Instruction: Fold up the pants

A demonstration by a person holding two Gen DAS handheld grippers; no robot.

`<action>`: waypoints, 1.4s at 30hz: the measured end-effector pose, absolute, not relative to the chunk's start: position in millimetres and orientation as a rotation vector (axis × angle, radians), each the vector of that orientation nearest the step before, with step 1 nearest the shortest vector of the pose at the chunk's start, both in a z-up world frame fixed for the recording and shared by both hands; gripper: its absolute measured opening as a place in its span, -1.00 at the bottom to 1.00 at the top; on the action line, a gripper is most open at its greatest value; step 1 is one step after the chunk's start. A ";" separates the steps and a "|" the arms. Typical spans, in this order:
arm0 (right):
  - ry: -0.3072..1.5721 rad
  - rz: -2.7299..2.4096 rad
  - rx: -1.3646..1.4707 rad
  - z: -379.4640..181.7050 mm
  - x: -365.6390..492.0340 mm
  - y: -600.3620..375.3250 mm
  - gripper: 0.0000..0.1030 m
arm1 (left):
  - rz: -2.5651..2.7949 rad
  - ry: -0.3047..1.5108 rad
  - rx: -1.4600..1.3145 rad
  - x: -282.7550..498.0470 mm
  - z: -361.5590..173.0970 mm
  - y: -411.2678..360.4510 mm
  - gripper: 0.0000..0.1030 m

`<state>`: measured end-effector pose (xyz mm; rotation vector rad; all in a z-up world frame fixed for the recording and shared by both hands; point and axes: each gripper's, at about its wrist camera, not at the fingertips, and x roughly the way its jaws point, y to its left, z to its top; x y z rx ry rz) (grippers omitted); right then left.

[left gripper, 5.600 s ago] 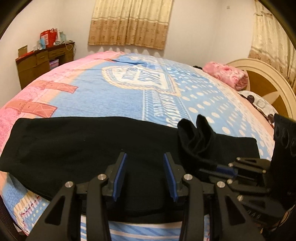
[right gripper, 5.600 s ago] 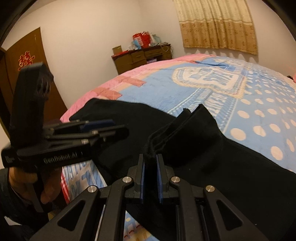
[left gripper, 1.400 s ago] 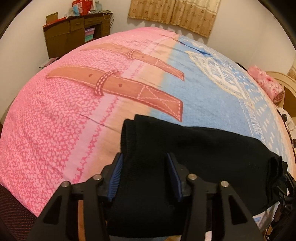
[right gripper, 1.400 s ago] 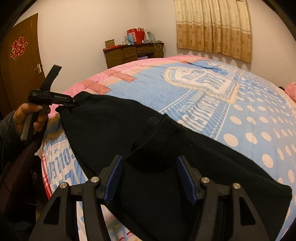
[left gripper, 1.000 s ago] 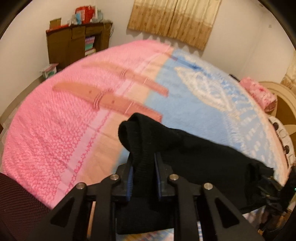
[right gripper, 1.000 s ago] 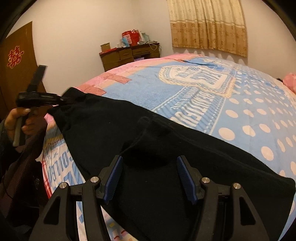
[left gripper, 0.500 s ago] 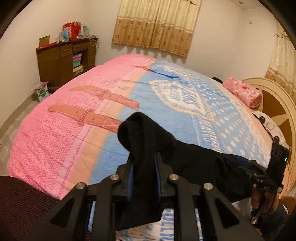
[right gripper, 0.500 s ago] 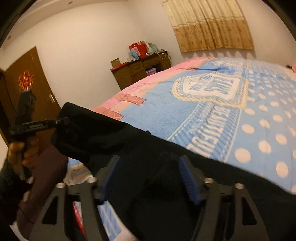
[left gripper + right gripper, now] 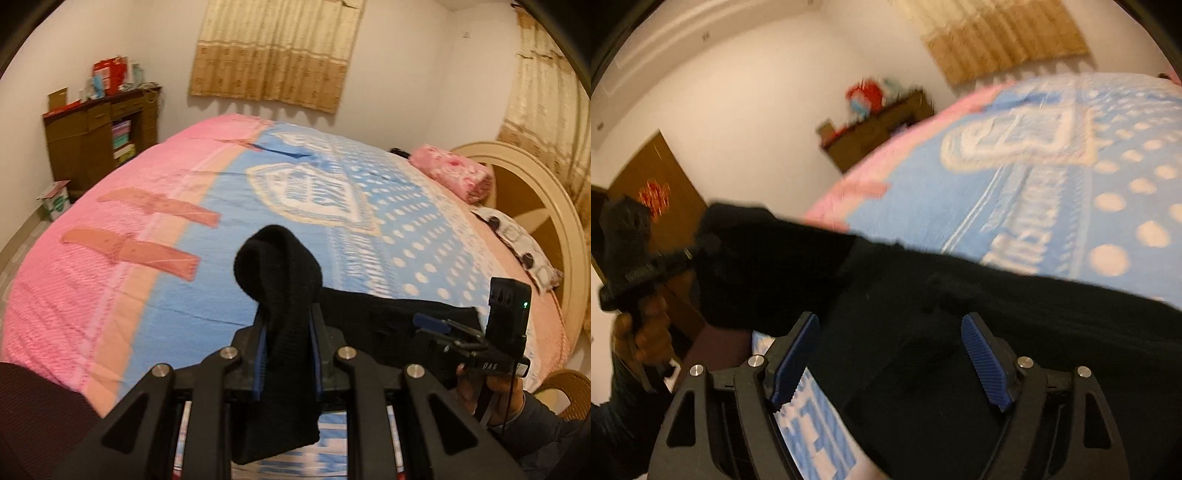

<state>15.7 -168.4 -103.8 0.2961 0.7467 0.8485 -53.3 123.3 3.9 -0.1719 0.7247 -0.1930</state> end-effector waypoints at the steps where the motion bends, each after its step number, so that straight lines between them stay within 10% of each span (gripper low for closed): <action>1: 0.724 0.832 0.306 -98.7 10.0 -181.3 0.56 | -0.214 0.720 -0.169 -54.1 7.7 113.0 -0.62; 27: 0.567 0.333 0.660 -124.2 -79.1 -429.4 0.56 | -0.562 0.880 0.188 -19.7 -59.6 -203.2 -0.38; 33: 0.546 0.285 0.650 -125.5 -81.8 -436.9 0.56 | -0.591 0.746 0.203 -32.6 -32.7 -195.6 0.16; 42: 0.482 0.480 0.310 -78.7 -98.4 -353.5 0.56 | -0.307 0.780 0.205 -27.6 -50.8 -90.7 0.18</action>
